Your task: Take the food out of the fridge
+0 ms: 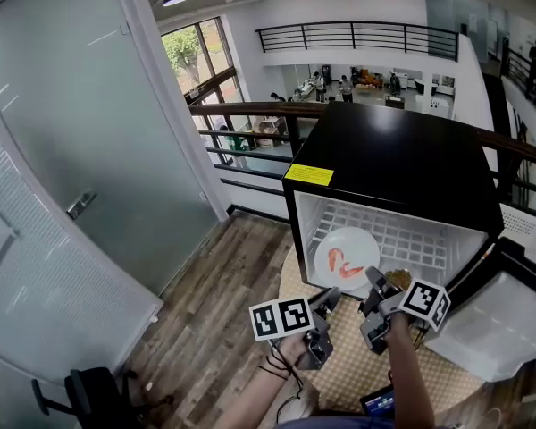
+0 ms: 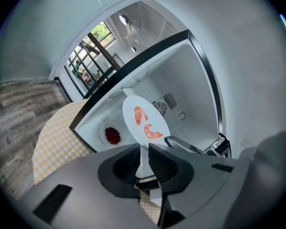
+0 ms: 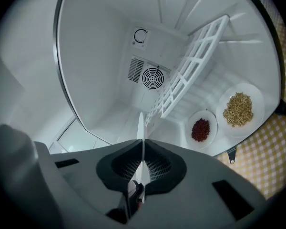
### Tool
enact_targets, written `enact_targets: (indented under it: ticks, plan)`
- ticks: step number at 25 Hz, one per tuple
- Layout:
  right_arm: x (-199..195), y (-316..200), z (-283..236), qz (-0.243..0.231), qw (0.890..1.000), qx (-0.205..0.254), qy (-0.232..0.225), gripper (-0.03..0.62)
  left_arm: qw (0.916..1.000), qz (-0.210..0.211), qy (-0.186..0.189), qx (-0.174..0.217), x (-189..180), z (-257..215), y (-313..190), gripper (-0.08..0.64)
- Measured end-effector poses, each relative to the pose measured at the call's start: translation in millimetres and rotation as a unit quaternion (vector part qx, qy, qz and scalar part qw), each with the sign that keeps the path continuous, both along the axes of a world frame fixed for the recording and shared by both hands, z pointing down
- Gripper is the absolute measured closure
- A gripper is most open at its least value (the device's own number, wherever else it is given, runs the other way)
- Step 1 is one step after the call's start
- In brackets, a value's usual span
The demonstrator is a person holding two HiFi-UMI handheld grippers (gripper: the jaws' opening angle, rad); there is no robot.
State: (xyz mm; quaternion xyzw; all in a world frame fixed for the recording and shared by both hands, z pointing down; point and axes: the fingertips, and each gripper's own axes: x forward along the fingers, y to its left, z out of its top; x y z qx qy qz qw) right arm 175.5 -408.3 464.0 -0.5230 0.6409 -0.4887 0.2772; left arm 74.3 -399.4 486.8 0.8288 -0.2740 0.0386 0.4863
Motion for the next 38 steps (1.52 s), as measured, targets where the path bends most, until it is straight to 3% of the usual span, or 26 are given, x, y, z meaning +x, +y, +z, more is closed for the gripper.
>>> enact_targets:
  ticks: [6, 12, 23, 38]
  plan:
    - [-17.3, 19.9, 6.1, 0.002, 0.999, 0.003, -0.037, 0.566, 1.0, 0.0, 0.002, 0.009, -17.2, 3.3, 20.2, 0.506]
    - [-35.9, 41.2, 1.0, -0.008, 0.999, 0.008, -0.031, 0.566, 0.9997, 0.003, 0.013, 0.02, -35.0, 0.4, 44.0, 0.505]
    - [-74.1, 97.7, 9.1, -0.022, 0.999, 0.004, -0.039, 0.566, 0.9972, 0.015, -0.031, 0.067, -73.0, 7.1, 105.4, 0.505]
    - [-113.7, 189.4, 35.9, -0.019, 0.999, -0.015, -0.035, 0.566, 0.9956, 0.034, -0.04, 0.077, -113.2, 33.5, 192.4, 0.505]
